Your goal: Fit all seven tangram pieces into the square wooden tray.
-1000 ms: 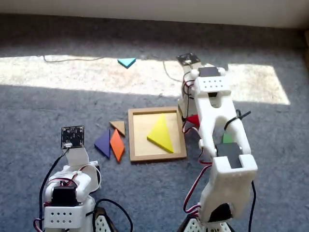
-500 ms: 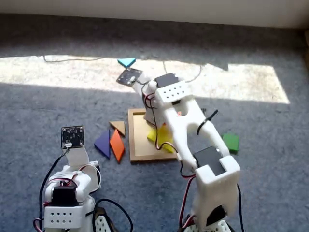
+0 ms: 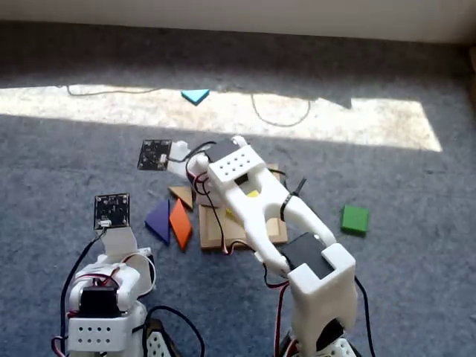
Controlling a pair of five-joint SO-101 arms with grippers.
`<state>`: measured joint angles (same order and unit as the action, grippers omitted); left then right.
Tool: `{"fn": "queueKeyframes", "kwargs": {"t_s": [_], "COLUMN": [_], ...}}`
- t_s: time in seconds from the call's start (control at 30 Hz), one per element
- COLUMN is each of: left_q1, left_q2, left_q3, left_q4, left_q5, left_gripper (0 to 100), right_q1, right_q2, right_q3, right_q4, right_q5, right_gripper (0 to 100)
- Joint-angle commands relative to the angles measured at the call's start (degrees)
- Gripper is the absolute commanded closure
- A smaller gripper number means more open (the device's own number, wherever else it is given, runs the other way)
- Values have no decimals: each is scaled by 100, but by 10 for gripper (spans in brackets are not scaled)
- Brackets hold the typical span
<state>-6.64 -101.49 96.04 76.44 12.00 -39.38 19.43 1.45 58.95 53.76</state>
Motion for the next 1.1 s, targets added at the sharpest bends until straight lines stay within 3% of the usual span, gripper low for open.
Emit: {"fn": "queueKeyframes", "kwargs": {"t_s": [0.0, 0.27, 0.63, 1.07], "left_q1": [40, 40, 40, 40], "left_q2": [-259, -259, -259, -259], "left_q3": [119, 119, 119, 119], "left_q4": [35, 35, 35, 35], "left_q5": [26, 26, 26, 26], "left_gripper": [993, 993, 993, 993], "right_q1": [-40, 48, 822, 936], "right_q2": [-435, -435, -470, -470], "right_q3": [286, 971, 998, 954], "right_q4": [-505, -954, -910, 48], "right_q5": [730, 949, 958, 949], "right_gripper": [868, 868, 868, 863]}}
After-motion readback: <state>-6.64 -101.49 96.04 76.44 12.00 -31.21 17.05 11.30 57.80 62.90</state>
